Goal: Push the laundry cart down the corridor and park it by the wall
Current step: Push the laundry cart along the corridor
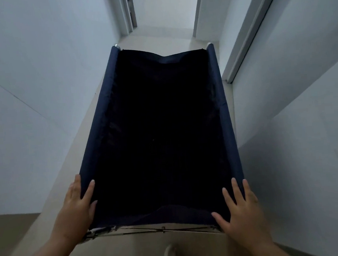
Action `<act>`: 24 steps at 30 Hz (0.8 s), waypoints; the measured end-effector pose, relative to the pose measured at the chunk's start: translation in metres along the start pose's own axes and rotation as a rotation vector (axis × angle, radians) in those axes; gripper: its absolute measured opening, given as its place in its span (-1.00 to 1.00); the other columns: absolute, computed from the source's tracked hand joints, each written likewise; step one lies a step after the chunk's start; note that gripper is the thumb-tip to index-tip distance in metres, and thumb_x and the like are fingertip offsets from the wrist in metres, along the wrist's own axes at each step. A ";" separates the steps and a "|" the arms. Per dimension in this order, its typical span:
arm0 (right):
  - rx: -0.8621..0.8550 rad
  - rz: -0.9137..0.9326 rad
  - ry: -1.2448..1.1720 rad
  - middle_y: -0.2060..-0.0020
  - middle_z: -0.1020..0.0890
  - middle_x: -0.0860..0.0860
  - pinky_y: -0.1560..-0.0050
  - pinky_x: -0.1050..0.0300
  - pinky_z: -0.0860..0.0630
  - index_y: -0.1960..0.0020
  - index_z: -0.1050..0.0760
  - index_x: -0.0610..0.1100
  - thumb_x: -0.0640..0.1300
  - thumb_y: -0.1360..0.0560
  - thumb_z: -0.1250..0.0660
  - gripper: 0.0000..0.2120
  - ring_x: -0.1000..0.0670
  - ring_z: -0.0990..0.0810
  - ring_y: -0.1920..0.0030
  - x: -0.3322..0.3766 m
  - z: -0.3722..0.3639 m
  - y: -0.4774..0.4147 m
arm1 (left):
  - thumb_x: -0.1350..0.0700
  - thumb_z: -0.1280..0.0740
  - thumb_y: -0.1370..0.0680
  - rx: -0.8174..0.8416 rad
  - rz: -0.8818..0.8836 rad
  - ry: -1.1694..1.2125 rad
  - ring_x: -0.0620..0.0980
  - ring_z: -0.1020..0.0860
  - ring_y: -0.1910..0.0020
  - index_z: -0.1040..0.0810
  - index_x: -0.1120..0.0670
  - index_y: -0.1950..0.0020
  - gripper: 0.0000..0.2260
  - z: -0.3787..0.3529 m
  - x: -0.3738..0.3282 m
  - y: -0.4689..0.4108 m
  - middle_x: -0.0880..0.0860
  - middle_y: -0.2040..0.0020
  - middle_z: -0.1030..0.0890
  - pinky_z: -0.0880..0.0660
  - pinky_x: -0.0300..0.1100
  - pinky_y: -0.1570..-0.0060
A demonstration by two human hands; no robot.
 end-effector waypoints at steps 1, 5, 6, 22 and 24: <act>-0.003 0.004 0.000 -0.49 -0.41 -0.22 -0.31 -0.30 -0.45 -0.35 -0.58 -0.13 0.42 -0.47 -0.11 -0.23 -0.33 -0.25 -0.54 0.002 0.001 -0.002 | 0.05 -0.44 -0.51 -0.004 0.007 0.002 0.50 -0.36 -0.35 -0.40 0.20 -0.46 -0.43 0.002 0.001 0.002 0.37 -0.55 -0.16 -0.52 0.40 -0.08; -0.024 0.011 -0.008 -0.45 -0.45 -0.25 -0.25 -0.35 -0.49 -0.30 -0.61 -0.17 0.39 -0.44 -0.14 -0.24 -0.36 -0.28 -0.50 0.006 0.004 -0.007 | -0.28 0.11 -0.63 -0.019 0.046 0.013 0.45 -0.39 -0.37 -0.41 0.18 -0.47 -0.31 0.009 -0.001 0.002 0.32 -0.56 -0.18 -0.57 0.32 -0.03; -0.034 0.016 -0.010 -0.44 -0.46 -0.26 -0.22 -0.37 -0.50 -0.29 -0.62 -0.18 0.39 -0.44 -0.14 -0.24 -0.37 -0.29 -0.49 0.007 0.004 -0.008 | -0.29 0.12 -0.62 -0.028 0.050 0.014 0.43 -0.39 -0.38 -0.41 0.17 -0.47 -0.30 0.009 -0.001 0.002 0.31 -0.57 -0.17 -0.58 0.31 -0.03; -0.034 0.006 -0.031 -0.40 -0.50 -0.28 -0.12 -0.37 -0.56 -0.28 -0.62 -0.20 0.44 -0.57 0.11 -0.14 -0.38 -0.26 -0.48 0.007 0.010 -0.035 | -0.32 0.07 -0.60 0.013 0.050 0.025 0.38 -0.42 -0.38 -0.42 0.13 -0.48 -0.31 0.016 0.003 -0.026 0.24 -0.60 -0.13 -0.64 0.22 0.13; -0.032 0.001 -0.033 -0.41 -0.50 -0.27 -0.13 -0.37 -0.56 -0.28 -0.62 -0.20 0.44 -0.57 0.10 -0.15 -0.38 -0.27 -0.48 0.008 0.011 -0.041 | -0.33 0.12 -0.61 0.013 0.047 0.019 0.38 -0.43 -0.37 -0.42 0.14 -0.47 -0.29 0.017 0.004 -0.033 0.25 -0.59 -0.15 -0.64 0.22 0.14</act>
Point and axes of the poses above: each hand's wrist, its own y-axis away from the middle knuckle, its own z-axis out of the back of the hand, x = y × z, the point moved 3 cm from there along -y, towards the middle knuckle
